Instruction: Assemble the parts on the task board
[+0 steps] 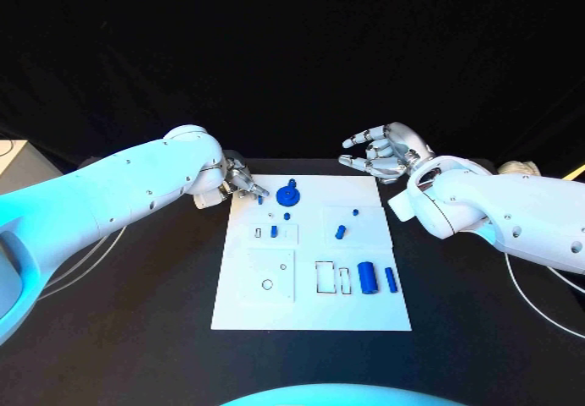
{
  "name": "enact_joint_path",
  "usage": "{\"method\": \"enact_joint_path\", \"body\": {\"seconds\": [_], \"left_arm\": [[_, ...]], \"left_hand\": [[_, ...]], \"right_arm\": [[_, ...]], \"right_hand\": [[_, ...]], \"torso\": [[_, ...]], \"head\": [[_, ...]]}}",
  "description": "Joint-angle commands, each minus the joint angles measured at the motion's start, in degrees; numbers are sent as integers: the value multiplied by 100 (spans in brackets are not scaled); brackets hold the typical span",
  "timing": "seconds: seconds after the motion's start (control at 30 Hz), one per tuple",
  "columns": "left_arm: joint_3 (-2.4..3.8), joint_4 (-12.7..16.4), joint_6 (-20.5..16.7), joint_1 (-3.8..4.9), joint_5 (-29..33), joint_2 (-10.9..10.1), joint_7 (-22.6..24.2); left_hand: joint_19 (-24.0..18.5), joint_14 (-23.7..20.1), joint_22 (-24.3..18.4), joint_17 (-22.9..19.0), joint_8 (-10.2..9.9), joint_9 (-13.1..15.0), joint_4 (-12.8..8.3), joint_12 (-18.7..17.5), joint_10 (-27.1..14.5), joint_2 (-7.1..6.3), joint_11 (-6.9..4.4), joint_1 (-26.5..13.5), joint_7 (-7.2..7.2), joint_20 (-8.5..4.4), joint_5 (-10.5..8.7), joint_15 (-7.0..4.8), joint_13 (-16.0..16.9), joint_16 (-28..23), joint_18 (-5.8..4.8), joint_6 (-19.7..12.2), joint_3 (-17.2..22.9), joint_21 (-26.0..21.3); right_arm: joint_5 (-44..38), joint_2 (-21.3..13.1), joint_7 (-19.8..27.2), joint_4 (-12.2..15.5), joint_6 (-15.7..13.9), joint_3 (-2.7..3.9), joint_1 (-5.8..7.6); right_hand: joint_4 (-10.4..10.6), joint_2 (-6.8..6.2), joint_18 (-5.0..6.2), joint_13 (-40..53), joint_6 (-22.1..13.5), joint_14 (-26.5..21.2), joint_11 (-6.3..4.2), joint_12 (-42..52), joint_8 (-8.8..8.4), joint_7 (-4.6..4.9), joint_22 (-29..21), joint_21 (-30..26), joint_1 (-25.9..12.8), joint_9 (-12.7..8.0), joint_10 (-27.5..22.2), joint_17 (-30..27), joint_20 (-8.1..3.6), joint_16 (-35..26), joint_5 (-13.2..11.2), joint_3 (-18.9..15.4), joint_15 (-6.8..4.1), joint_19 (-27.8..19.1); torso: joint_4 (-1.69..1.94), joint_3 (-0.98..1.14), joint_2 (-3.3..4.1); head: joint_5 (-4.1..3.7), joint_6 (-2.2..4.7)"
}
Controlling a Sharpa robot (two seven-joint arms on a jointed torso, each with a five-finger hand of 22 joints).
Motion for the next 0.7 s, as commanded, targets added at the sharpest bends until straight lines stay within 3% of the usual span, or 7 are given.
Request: {"method": "enact_joint_path", "body": {"seconds": [0.03,0.33,0.7], "left_arm": [[0,-16,134,0,-11,22,41],[-4,-97,173,-3,71,53,13],[-18,-184,162,-12,154,111,29]], "left_hand": [[11,385,2,969,-26,-18,-4,20,19,37,-41,87,-10,27,-23,1,10,29,31,40,7,10],[32,393,33,987,-29,-59,-11,31,39,184,-66,272,-37,13,-15,-21,11,41,26,97,89,22],[39,396,44,993,-32,-69,0,42,51,221,-68,290,-38,10,-17,-24,24,45,24,104,105,26]], "right_arm": [[-22,3,68,7,42,2,-2],[-22,3,69,11,42,2,-2],[-22,7,69,10,44,2,-2]], "right_hand": [[-14,-21,94,87,-3,370,-10,-13,44,0,502,-19,-50,-7,-15,723,7,-24,18,55,-44,-28],[-14,-21,94,87,-3,370,-10,-13,44,0,502,-19,-50,-7,-15,723,7,-24,18,55,-44,-28],[-15,-20,94,94,-2,369,-10,-4,46,0,502,-20,-49,-7,-6,718,6,-27,20,61,-45,-27]], "torso": [[-2,-4,1],[0,-3,4],[1,-4,3]], "head": [[-2,-2],[-7,-4],[-7,-15]]}}
